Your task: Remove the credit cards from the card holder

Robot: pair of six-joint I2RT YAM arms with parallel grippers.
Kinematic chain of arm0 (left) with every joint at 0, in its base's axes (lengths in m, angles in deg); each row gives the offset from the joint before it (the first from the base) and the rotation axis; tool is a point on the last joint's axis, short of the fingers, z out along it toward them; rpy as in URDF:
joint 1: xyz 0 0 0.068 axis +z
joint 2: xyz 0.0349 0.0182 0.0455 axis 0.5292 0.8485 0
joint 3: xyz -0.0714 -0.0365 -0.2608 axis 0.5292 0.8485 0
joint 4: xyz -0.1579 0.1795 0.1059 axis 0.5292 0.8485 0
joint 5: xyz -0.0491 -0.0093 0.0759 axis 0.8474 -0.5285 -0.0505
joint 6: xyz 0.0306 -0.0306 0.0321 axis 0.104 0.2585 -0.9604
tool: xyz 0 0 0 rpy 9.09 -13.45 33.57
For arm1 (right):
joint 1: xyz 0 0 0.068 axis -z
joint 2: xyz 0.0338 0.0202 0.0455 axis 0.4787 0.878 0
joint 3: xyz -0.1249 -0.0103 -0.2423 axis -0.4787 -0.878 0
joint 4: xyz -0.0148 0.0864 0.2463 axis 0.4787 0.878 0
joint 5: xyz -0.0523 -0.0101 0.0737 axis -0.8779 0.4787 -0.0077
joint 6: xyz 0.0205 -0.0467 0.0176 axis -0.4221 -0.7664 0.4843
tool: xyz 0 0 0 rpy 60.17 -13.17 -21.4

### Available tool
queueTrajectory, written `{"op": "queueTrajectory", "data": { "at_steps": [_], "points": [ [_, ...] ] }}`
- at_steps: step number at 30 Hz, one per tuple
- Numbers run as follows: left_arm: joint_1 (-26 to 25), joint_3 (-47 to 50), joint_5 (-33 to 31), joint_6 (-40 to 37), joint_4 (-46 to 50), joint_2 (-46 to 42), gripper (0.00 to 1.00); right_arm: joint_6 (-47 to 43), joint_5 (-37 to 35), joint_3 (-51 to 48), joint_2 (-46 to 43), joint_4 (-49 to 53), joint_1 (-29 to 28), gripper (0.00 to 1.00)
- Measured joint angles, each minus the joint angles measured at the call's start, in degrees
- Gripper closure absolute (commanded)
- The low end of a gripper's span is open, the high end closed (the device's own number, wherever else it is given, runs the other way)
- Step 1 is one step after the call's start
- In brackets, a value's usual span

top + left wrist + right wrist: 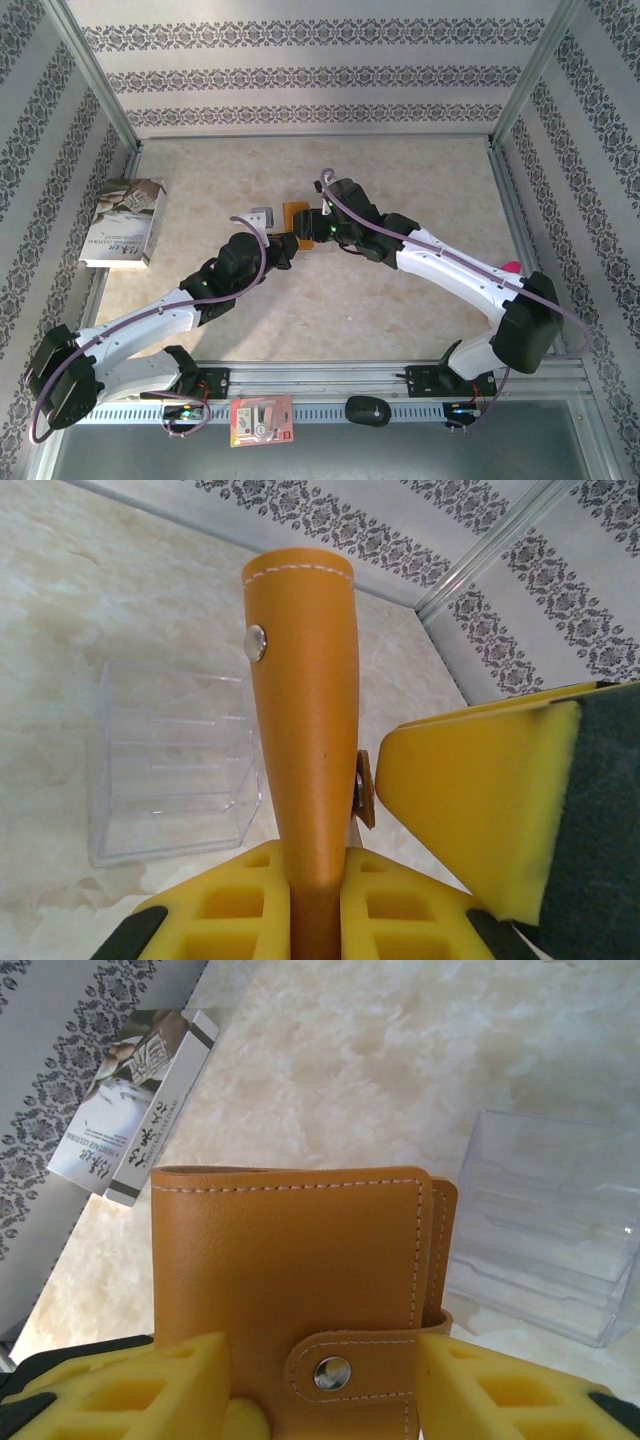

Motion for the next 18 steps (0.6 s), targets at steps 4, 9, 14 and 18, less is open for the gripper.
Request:
{"op": "queueTrajectory", "data": {
  "at_steps": [4, 9, 14, 18],
  "points": [
    [0.0, 0.2, 0.0, -0.3, 1.1, -0.2, 1.0, -0.3, -0.4, 0.1, 0.8, 0.3, 0.0, 0.55],
    [0.0, 0.3, -0.2, -0.7, 2.0, -1.4, 1.0, -0.8, -0.3, 0.1, 1.3, 0.7, 0.0, 0.57],
    [0.0, 0.3, -0.2, -0.9, 2.3, -1.6, 1.0, -1.2, -0.3, 0.1, 1.3, 0.9, 0.0, 0.6],
    [0.0, 0.3, -0.2, -0.9, 2.5, -1.6, 1.0, -1.6, 0.1, 0.1, 1.6, 0.9, 0.0, 0.68]
  ]
}}
